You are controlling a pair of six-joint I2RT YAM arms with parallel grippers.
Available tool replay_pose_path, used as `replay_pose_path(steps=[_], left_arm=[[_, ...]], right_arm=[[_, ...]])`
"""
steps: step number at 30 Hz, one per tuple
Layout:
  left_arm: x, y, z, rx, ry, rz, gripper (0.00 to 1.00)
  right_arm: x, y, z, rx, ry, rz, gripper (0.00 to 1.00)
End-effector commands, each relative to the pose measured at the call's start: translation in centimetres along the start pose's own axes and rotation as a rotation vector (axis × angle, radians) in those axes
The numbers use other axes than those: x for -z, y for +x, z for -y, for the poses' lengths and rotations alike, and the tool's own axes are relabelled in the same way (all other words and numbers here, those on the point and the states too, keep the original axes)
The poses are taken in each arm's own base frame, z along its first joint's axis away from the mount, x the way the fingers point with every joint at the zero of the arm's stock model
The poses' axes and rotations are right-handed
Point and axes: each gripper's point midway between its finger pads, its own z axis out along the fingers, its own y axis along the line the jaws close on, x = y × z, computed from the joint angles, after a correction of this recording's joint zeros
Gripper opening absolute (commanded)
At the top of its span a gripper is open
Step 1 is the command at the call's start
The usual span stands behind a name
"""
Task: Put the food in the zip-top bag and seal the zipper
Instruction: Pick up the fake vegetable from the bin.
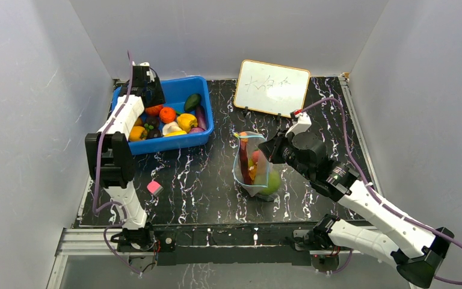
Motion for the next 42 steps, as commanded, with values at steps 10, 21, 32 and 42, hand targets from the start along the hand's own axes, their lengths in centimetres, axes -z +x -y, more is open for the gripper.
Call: replay_pose_path(steps=[10, 21, 32, 42], left_arm=[[-3.1, -4.9, -3.4, 0.036, -0.064, 0.098, 0.40], [-5.3, -3.3, -3.5, 0.061, 0.006, 0.061, 0.33], [-7.2, -3.2, -3.8, 0.045, -0.006, 0.039, 0.27], [-8.3, -3.1, -4.2, 0.017, -0.011, 0.032, 0.22]], right_arm=[[0.1, -4.5, -3.0, -0.018, -0.074, 0.126, 0.00], [0.1, -4.5, -3.2, -0.009, -0.075, 0.111, 0.00], [0.2, -5.1, -3.7, -0.005, -0.085, 0.117, 0.00], [0.1, -5.0, -3.8, -0.006, -0.087, 0.106, 0.00]])
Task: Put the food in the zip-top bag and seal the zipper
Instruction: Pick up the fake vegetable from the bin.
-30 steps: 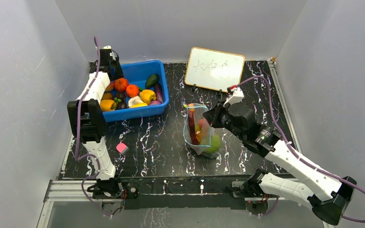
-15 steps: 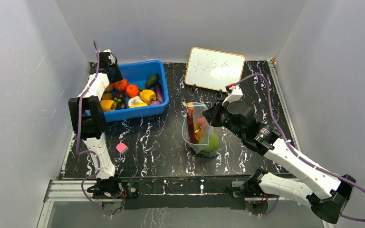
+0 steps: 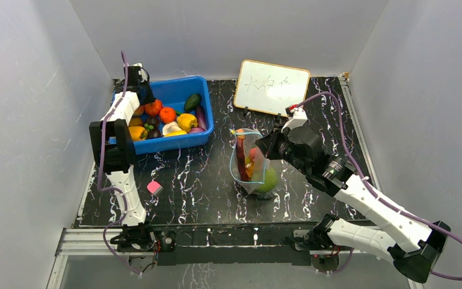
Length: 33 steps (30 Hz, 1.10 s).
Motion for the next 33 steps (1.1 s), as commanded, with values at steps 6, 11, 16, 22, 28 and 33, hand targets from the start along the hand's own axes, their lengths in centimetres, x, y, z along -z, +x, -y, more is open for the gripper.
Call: replay_pose_path(steps=[6, 11, 16, 22, 28, 33], left_arm=[[-0.7, -1.5, 0.0, -0.014, 0.012, 0.029, 0.18], [-1.0, -1.3, -0.2, -0.007, 0.006, 0.020, 0.16], [-1.0, -1.3, 0.0, -0.015, 0.013, 0.019, 0.02], [0.0, -1.8, 0.4, -0.032, 0.037, 0.027, 0.00], [2.3, -2.2, 0.8, -0.024, 0.069, 0.053, 0.00], [4.3, -1.6, 1.0, -0.011, 0.081, 0.037, 0.00]], right_arm=[[1.1, -4.2, -2.9, -0.038, -0.089, 0.118, 0.00], [1.2, -4.4, -3.0, -0.039, -0.093, 0.119, 0.00], [1.3, -4.3, -3.0, -0.044, -0.094, 0.119, 0.00], [1.4, -4.2, -2.8, -0.047, -0.092, 0.122, 0.00], [1.1, -3.5, -2.7, -0.046, -0.096, 0.106, 0.00], [0.8, -3.3, -2.3, -0.057, -0.069, 0.095, 0.00]])
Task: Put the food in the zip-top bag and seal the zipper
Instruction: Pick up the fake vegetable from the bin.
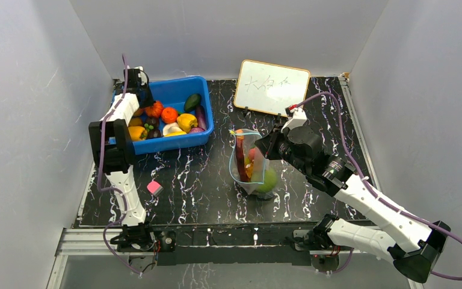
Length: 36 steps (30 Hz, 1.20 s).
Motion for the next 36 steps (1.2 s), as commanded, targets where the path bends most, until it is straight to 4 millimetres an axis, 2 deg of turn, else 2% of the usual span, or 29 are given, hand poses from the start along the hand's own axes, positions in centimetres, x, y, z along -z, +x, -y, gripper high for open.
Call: replay_pose_path(steps=[1, 15, 24, 32, 35, 36], left_arm=[[5.4, -2.8, 1.0, 0.018, 0.052, 0.078, 0.00], [12.1, -0.8, 4.9, 0.064, 0.228, 0.059, 0.00], [17.5, 0.2, 7.1, 0.058, 0.352, 0.075, 0.00], [23.5, 3.0, 11.7, 0.055, 0.555, 0.049, 0.00], [25.6, 4.0, 14.0, 0.054, 0.655, 0.041, 0.00], [26.8, 3.8, 14.5, 0.046, 0.685, 0.063, 0.00]], right_arm=[[0.7, -3.3, -1.9, -0.046, -0.051, 0.101, 0.00], [0.6, -4.5, -1.5, -0.053, 0.000, 0.132, 0.00], [0.3, -5.4, -1.3, -0.066, 0.019, 0.176, 0.00], [-0.5, -5.4, -1.5, -0.079, 0.018, 0.180, 0.00], [-0.9, -5.5, -1.8, -0.086, 0.011, 0.185, 0.00], [-1.0, -5.5, -1.9, -0.088, 0.009, 0.186, 0.00]])
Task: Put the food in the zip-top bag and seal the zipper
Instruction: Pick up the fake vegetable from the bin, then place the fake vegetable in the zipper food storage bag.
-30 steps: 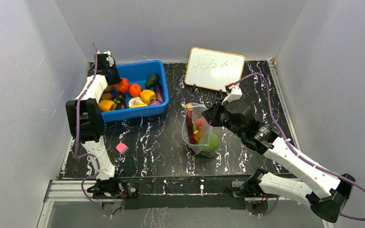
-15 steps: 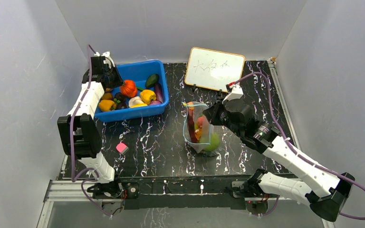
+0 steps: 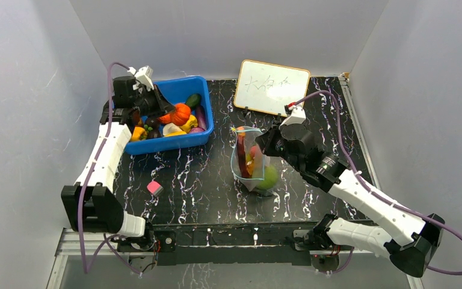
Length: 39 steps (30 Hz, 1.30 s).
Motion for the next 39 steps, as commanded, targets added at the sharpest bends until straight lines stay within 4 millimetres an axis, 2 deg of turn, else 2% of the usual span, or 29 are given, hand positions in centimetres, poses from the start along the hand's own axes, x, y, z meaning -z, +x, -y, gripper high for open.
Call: replay_pose_path(steps=[1, 6, 9, 13, 14, 17, 27, 34, 39], left_arm=[[2.7, 1.1, 6.2, -0.005, 0.205, 0.000, 0.00], [4.1, 1.9, 11.0, 0.027, 0.376, -0.005, 0.00], [5.8, 3.5, 15.9, 0.034, 0.547, -0.042, 0.00], [7.9, 3.7, 18.8, 0.057, 0.651, -0.019, 0.00], [8.9, 4.3, 20.8, 0.091, 0.718, -0.043, 0.00], [9.6, 5.4, 22.6, 0.117, 0.787, -0.055, 0.00], [8.2, 8.7, 24.1, 0.148, 0.802, -0.127, 0.00], [6.1, 11.0, 23.0, 0.097, 0.717, -0.175, 0.00], [5.1, 11.7, 21.6, 0.059, 0.632, -0.171, 0.00]], right_arm=[[0.4, -5.2, -3.5, -0.075, -0.098, 0.159, 0.00], [0.0, -5.5, -4.2, -0.086, -0.112, 0.162, 0.00], [0.0, -6.1, -4.6, -0.091, -0.112, 0.168, 0.00], [-0.2, -6.4, -5.0, -0.095, -0.121, 0.168, 0.00], [-0.4, -6.4, -5.5, -0.103, -0.143, 0.167, 0.00], [-0.6, -6.9, -5.6, -0.099, -0.133, 0.179, 0.00], [-0.2, -7.5, -6.3, -0.119, -0.163, 0.195, 0.00], [0.4, -7.9, -6.9, -0.122, -0.193, 0.197, 0.00], [0.8, -8.2, -7.2, -0.129, -0.207, 0.200, 0.00]])
